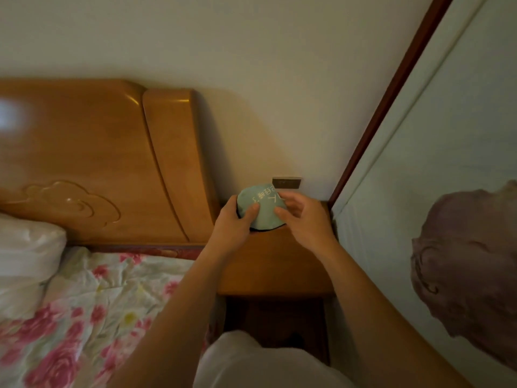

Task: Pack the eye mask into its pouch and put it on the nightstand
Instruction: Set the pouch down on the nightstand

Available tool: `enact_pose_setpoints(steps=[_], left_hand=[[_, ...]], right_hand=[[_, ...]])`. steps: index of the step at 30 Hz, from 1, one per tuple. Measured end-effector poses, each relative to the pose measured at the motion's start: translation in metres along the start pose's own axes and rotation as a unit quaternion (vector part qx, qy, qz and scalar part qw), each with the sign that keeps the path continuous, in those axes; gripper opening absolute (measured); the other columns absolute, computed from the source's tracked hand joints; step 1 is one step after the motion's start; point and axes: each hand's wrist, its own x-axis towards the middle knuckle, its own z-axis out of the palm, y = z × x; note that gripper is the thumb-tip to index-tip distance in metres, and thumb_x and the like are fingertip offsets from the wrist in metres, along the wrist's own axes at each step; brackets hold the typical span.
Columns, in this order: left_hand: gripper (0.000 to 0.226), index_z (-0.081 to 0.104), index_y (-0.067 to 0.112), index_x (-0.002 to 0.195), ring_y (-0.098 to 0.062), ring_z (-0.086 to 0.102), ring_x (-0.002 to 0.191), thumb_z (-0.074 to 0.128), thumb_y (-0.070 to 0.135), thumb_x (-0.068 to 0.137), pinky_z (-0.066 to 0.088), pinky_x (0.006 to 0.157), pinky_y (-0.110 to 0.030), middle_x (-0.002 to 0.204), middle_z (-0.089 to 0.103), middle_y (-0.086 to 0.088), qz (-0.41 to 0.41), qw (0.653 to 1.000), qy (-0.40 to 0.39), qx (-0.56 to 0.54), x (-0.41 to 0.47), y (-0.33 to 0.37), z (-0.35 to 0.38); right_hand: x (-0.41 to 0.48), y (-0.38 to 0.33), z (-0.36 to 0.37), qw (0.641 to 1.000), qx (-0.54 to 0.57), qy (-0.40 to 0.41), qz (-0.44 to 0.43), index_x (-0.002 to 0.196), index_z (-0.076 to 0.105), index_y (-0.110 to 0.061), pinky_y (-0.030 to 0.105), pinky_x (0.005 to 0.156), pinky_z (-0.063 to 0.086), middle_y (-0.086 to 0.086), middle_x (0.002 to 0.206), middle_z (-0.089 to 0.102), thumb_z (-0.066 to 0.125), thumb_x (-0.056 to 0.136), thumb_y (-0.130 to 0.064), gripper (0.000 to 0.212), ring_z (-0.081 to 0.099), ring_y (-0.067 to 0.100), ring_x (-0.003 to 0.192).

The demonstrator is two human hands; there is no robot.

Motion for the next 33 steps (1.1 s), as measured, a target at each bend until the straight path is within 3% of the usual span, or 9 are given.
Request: enact_pose_setpoints(steps=[4,8,13,18,24,28,33], left_hand=[[0.038,0.051,0.018,0.133,-0.018,0.066,0.108,0.057,0.032,0.098,0.060,0.089,-0.041,0.121,0.066,-0.002,0.006,1.000,-0.015,0.010,0.042,0.000,0.001],[0.040,0.050,0.017,0.135,-0.019,0.065,0.109,0.055,0.033,0.099,0.060,0.090,-0.041,0.122,0.065,-0.003,0.000,0.999,-0.035,0.009,0.089,-0.009,-0.002],[0.041,0.051,0.015,0.135,-0.018,0.066,0.107,0.059,0.032,0.098,0.061,0.088,-0.040,0.122,0.065,-0.003,-0.035,0.997,-0.063,0.006,0.137,-0.035,0.005],[0.039,0.054,0.018,0.131,-0.019,0.066,0.107,0.061,0.034,0.096,0.060,0.087,-0.039,0.120,0.066,-0.002,-0.072,0.993,-0.071,0.066,0.177,-0.079,0.030],[0.040,0.049,0.013,0.134,-0.014,0.057,0.094,0.058,0.030,0.098,0.041,0.058,-0.014,0.113,0.058,-0.001,-0.123,0.981,-0.065,0.138,0.224,-0.151,0.074],[0.045,0.046,0.009,0.139,-0.029,0.062,0.110,0.057,0.027,0.099,0.046,0.070,-0.029,0.129,0.060,-0.013,-0.159,0.968,-0.089,0.173,0.255,-0.199,0.112],[0.047,0.041,0.008,0.144,-0.035,0.060,0.116,0.052,0.023,0.101,0.051,0.083,-0.039,0.136,0.057,-0.017,-0.184,0.950,-0.134,0.214,0.294,-0.236,0.164]], right_hand=[[0.028,0.009,0.005,0.999,0.026,0.008,0.020,0.132,0.058,-0.020,0.033,0.077,0.063,-0.001,0.120,0.068,0.067,0.091,-0.020,0.043,0.068,0.014,0.104],[0.063,0.011,0.014,0.999,0.010,0.030,0.033,0.133,0.058,-0.017,0.026,0.073,0.061,0.000,0.119,0.068,0.066,0.092,-0.018,0.042,0.068,0.010,0.101],[0.105,0.040,0.029,0.997,-0.038,0.030,0.061,0.132,0.058,-0.020,0.040,0.084,0.061,-0.003,0.120,0.066,0.066,0.092,-0.019,0.041,0.066,0.015,0.106],[0.132,0.094,0.051,0.989,-0.081,0.037,0.115,0.131,0.058,-0.018,0.041,0.089,0.058,0.001,0.122,0.067,0.066,0.092,-0.019,0.039,0.064,0.016,0.108],[0.170,0.179,0.073,0.980,-0.107,0.004,0.168,0.131,0.055,-0.015,0.035,0.089,0.057,0.004,0.124,0.065,0.064,0.093,-0.017,0.039,0.063,0.019,0.110],[0.189,0.240,0.081,0.970,-0.130,-0.007,0.207,0.131,0.055,-0.015,0.028,0.085,0.055,0.004,0.125,0.065,0.063,0.093,-0.017,0.039,0.064,0.019,0.110],[0.212,0.307,0.074,0.957,-0.155,-0.004,0.245,0.134,0.053,-0.016,0.009,0.052,0.042,0.002,0.125,0.064,0.055,0.098,-0.019,0.035,0.064,0.012,0.099]])
